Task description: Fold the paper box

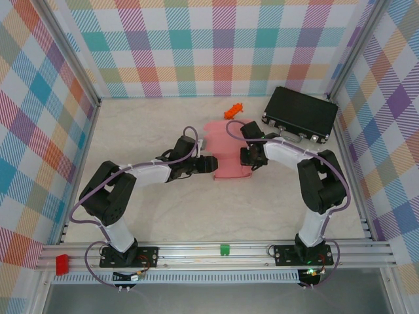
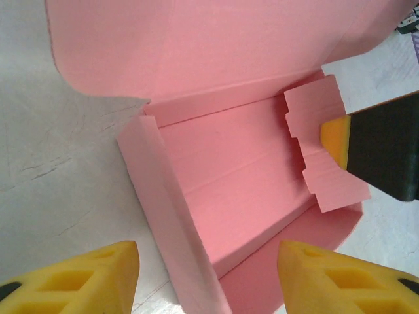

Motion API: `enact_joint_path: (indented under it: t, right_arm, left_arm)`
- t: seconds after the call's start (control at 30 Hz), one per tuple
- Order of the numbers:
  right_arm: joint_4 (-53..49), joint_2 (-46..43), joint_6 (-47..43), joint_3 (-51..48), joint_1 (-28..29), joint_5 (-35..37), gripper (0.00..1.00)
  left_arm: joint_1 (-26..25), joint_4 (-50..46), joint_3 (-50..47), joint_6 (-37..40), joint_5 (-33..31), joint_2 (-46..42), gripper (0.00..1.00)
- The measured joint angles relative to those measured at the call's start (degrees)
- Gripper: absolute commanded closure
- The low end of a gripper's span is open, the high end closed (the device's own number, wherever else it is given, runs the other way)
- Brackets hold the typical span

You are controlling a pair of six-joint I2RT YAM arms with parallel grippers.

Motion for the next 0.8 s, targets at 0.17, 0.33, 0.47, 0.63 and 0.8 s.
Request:
enact_joint_path:
  t: [0.17, 0.33, 0.47, 0.63, 0.8]
  right_arm:
    - [0.9, 0.3, 0.5, 0.0, -0.3, -1.6, 0.70]
    - [1.3, 1.5, 0.5, 0.0, -0.3, -2.1, 0.71]
    - [1.3, 2.4, 0.6, 0.0, -0.3, -2.3, 0.69]
    - [1.9, 2.5, 0.7, 0.0, -0.7, -3.0, 0.68]
    - [3.0, 2.5, 1.3, 0.0, -1.4, -4.7, 0.61]
  left_arm:
    - [0.0, 0.0, 0.0, 0.0, 0.1, 0.3, 0.43]
    - [0.0, 0.0, 0.0, 0.2, 0.2, 1.0, 0.44]
    - [0.0, 0.0, 0.0, 0.2, 0.3, 1.0, 0.44]
    - [0.0, 0.0, 0.0, 0.2, 0.3, 1.1, 0.44]
    - [0.0, 0.0, 0.0, 0.2, 0.4, 1.1, 0.44]
